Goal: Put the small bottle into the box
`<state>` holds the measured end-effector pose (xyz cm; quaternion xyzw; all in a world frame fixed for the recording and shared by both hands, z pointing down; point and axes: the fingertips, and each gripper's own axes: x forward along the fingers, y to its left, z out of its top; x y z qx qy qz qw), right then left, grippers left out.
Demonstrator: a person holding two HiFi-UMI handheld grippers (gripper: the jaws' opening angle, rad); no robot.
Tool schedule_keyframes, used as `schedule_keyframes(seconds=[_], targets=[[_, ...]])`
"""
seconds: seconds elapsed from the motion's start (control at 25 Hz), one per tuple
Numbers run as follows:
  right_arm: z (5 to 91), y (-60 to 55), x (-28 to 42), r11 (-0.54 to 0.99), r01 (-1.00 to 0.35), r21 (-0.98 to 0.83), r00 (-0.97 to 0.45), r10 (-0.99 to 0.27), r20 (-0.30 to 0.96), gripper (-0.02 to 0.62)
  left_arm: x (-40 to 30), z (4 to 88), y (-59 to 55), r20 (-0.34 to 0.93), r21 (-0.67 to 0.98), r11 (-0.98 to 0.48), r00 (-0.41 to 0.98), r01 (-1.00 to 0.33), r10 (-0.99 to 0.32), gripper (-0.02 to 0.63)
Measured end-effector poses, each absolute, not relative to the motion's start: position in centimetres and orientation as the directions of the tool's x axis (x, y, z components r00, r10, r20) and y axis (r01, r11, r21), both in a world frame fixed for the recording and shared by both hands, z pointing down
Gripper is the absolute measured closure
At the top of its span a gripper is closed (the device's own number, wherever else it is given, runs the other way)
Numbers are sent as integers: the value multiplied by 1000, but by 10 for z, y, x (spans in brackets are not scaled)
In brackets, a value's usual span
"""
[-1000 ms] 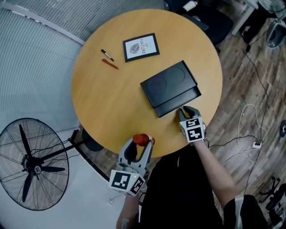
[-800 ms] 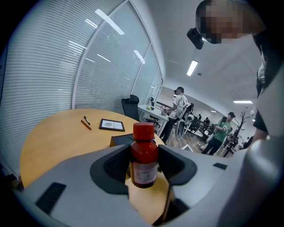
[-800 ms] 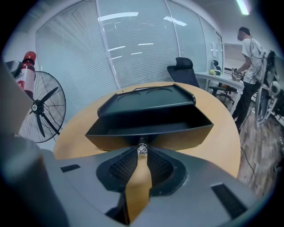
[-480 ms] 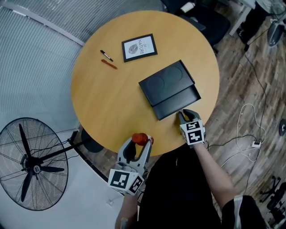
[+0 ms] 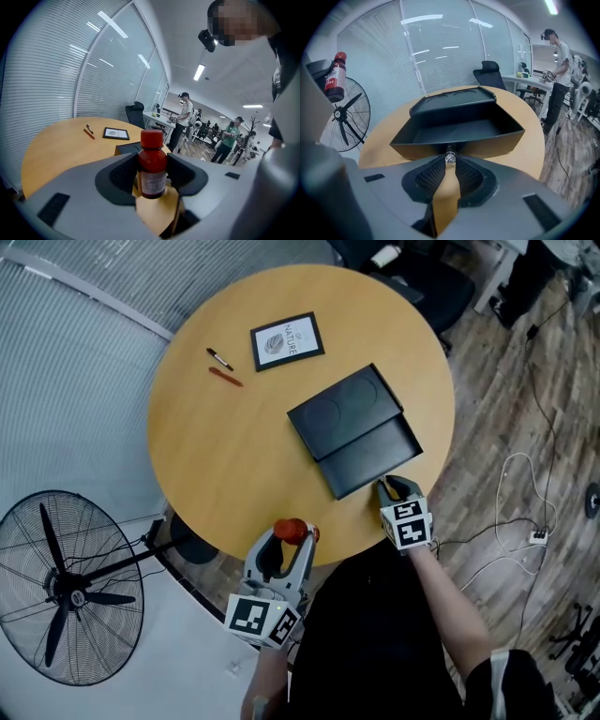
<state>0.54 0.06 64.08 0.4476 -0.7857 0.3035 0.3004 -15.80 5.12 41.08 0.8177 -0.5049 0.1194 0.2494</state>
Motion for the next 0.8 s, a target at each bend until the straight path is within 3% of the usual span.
schedule_keyframes(seconds=[0.8], targets=[[647, 12, 12, 387, -896, -217, -409, -531, 742, 509, -160, 406, 52, 445, 274, -392, 477, -878, -757, 411]])
